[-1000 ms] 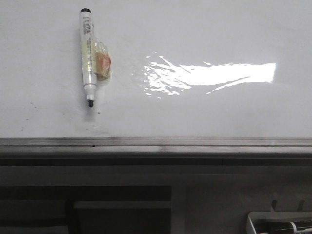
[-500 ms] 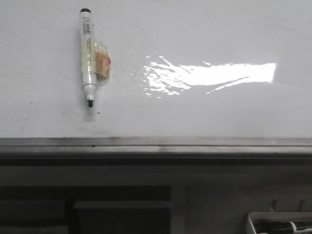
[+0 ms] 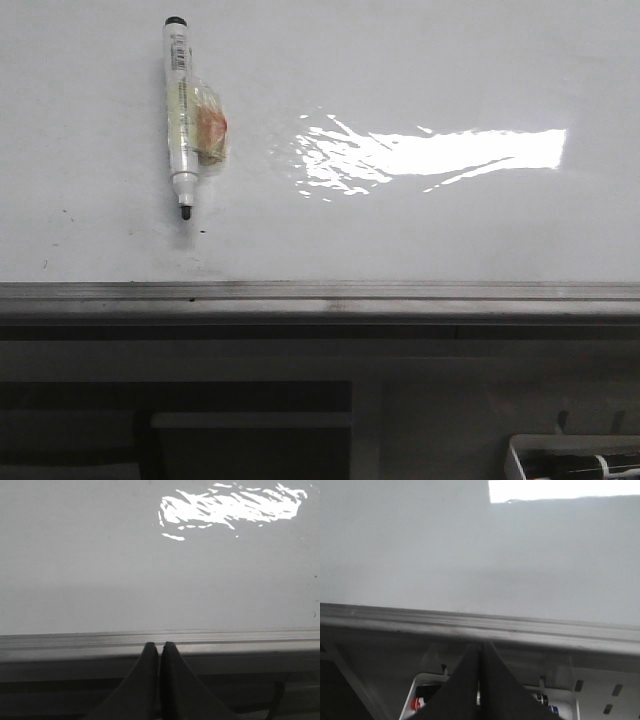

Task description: Write number 5 on whiteboard

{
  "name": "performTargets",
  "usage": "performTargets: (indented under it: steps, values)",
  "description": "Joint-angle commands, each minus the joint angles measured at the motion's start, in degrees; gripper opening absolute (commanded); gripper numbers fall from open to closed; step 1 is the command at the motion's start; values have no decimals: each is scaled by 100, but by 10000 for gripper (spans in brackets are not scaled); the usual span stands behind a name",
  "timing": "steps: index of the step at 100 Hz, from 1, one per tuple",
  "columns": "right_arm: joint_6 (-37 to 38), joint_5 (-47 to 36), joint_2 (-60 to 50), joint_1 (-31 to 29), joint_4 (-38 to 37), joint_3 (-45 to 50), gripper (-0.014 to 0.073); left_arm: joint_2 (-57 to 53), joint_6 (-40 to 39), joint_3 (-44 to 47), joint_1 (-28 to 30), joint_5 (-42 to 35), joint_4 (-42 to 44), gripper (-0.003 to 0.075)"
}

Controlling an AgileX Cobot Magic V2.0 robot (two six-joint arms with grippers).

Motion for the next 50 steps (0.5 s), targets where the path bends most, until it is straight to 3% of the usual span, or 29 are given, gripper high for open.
performTargets:
  steps: [1, 9, 12, 22, 38, 50]
  values:
    - [1, -876, -99, -36, 26, 146, -61, -148, -55, 101, 13, -654, -782, -20]
    - [1, -1563, -99, -36, 317, 146, -61, -148, -42, 101, 13, -839, -2683, -20]
    - [1, -1797, -99, -36, 422, 146, -61, -148, -41, 101, 13, -903, -2993, -20]
    - [1, -2308, -99, -36, 707, 146, -61, -148, -41, 101, 13, -1260, -3797, -20]
    - [1, -2226, -99, -36, 890, 146, -61, -148, -41, 101, 13, -1468, -5037, -20]
    - [1, -2440, -99, -36, 1364, 13, -61, -148, -41, 90, 13, -1497, -5115, -20]
